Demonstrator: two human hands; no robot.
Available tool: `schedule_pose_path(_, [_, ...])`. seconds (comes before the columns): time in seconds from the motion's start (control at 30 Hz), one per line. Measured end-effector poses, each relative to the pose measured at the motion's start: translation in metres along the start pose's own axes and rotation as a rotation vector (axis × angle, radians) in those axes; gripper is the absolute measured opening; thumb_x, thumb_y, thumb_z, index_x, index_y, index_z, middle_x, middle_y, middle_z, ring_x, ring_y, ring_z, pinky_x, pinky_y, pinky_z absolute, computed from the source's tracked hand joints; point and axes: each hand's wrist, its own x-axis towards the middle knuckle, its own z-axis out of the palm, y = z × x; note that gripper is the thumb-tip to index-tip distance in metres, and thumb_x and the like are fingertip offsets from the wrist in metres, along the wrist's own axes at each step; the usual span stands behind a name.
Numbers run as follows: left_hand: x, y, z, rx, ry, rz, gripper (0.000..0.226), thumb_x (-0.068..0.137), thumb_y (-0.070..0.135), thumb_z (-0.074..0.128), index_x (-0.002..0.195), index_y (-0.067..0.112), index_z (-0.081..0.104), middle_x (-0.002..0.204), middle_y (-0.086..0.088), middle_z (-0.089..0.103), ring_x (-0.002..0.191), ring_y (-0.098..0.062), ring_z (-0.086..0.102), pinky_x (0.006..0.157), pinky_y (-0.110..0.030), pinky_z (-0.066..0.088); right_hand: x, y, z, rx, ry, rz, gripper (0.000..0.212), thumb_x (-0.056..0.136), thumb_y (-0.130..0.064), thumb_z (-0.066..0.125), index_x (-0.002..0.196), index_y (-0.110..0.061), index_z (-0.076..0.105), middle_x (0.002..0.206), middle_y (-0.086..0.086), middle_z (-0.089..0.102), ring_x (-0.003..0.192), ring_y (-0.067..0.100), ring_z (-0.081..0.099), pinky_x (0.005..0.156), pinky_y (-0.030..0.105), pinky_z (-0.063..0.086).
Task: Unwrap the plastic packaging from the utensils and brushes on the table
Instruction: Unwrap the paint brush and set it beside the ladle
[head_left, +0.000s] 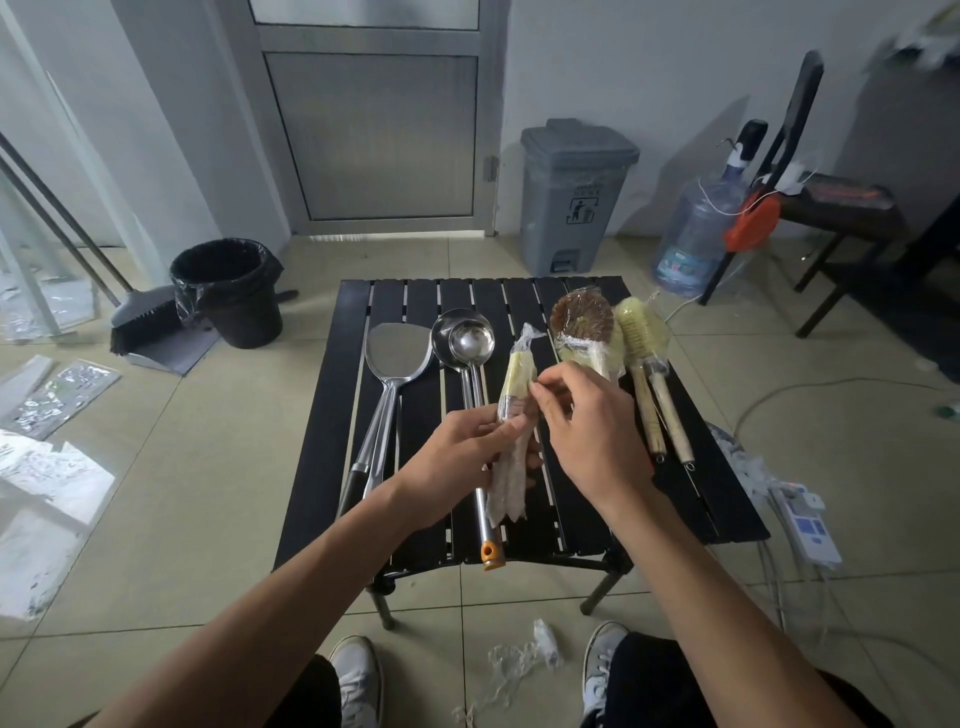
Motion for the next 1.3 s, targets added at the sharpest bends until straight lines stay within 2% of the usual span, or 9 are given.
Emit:
schedule_pose_path(0.2, [-0.002,-0.001,0.003,0.055,0.053,0.048,0.032,0.105,0.028,0.062,0.114,-0.003,0.067,0.099,-0.02,0.068,0.093,-0.031,0.069,0.079,-0.04,0.062,-0.002,-0.007,0.003,-0.223,-0.032,0.008,0.012,0.099,-0.021,0.066,0.096,-0.01,0.068,0.092,0.002,0.07,0.076,0.017,0.065,0.062,0.037,0.059])
schedule_pose_path(0.33, [-0.001,-0.003,0.002,0.102,0.12,0.053,0.035,0.104,0.025,0.063,0.11,-0.01,0.066,0.105,-0.04,0.063,0.093,-0.04,0.067,0.091,-0.069,0.057,0.0,-0.006,0.001,-0.21,-0.033,0.055,0.011,0.094,-0.021,0.07,0.09,-0.011,0.066,0.086,-0.001,0.069,0.072,0.015,0.063,0.062,0.037,0.059])
schedule_pose_path(0.5, [-0.002,-0.001,-0.009,0.005,0.119,0.028,0.035,0.101,0.025,0.065,0.121,-0.004,0.067,0.11,-0.024,0.073,0.107,-0.036,0.074,0.092,-0.055,0.062,0.006,0.009,-0.008,-0.005,0.005,0.192,0.005,0.092,-0.018,0.074,0.089,-0.014,0.074,0.078,-0.011,0.07,0.069,0.002,0.066,0.064,0.016,0.055])
schedule_pose_path(0.63, [-0.001,0.001,-0.01,0.015,0.083,0.071,0.026,0.102,0.014,0.064,0.123,-0.001,0.068,0.113,-0.025,0.072,0.108,-0.036,0.072,0.094,-0.05,0.06,-0.003,0.014,-0.004,0.276,-0.253,0.36,0.028,0.097,-0.047,0.066,0.098,-0.021,0.078,0.082,-0.015,0.075,0.08,0.001,0.071,0.066,0.018,0.057])
schedule_pose_path(0.73, [-0.001,0.003,-0.008,0.089,-0.013,0.131,0.025,0.1,0.013,0.062,0.121,0.0,0.068,0.109,-0.034,0.064,0.097,-0.039,0.064,0.088,-0.055,0.052,-0.008,0.012,0.001,0.379,-0.384,0.353,0.035,0.09,-0.058,0.069,0.106,-0.028,0.077,0.092,-0.017,0.076,0.089,-0.008,0.068,0.07,0.007,0.051])
schedule_pose_path(0.9, [-0.001,0.005,-0.004,0.132,0.05,0.163,0.028,0.096,0.002,0.068,0.122,0.012,0.072,0.108,-0.017,0.075,0.094,-0.027,0.075,0.079,-0.034,0.057,-0.009,0.015,0.004,0.494,-0.402,0.367,0.026,0.091,-0.047,0.074,0.11,-0.029,0.078,0.098,-0.016,0.078,0.095,-0.005,0.07,0.074,0.008,0.052])
schedule_pose_path(1.03, [-0.001,0.009,-0.004,0.078,0.159,0.051,0.035,0.088,0.015,0.083,0.119,0.007,0.069,0.102,-0.017,0.079,0.095,-0.033,0.078,0.081,-0.048,0.065,-0.007,0.02,0.001,0.626,-0.394,0.427,0.016,0.095,-0.042,0.071,0.105,-0.031,0.077,0.099,-0.015,0.079,0.097,-0.005,0.071,0.075,0.004,0.051])
schedule_pose_path(1.2, [-0.004,0.01,-0.006,0.185,0.043,-0.014,0.03,0.088,0.014,0.084,0.112,0.001,0.073,0.106,-0.021,0.072,0.094,-0.036,0.076,0.086,-0.052,0.064,-0.006,0.025,0.008,0.72,-0.307,0.546,0.035,0.09,-0.042,0.074,0.116,-0.019,0.076,0.107,-0.004,0.079,0.109,0.011,0.072,0.104,0.038,0.055])
schedule_pose_path(1.3, [-0.004,0.013,-0.01,0.239,0.007,-0.041,0.035,0.082,0.017,0.089,0.112,0.005,0.074,0.11,-0.017,0.072,0.095,-0.034,0.077,0.081,-0.047,0.066,-0.005,0.027,0.008,0.78,-0.263,0.589,0.035,0.089,-0.04,0.076,0.114,-0.015,0.075,0.101,0.003,0.079,0.102,0.019,0.075,0.098,0.05,0.059])
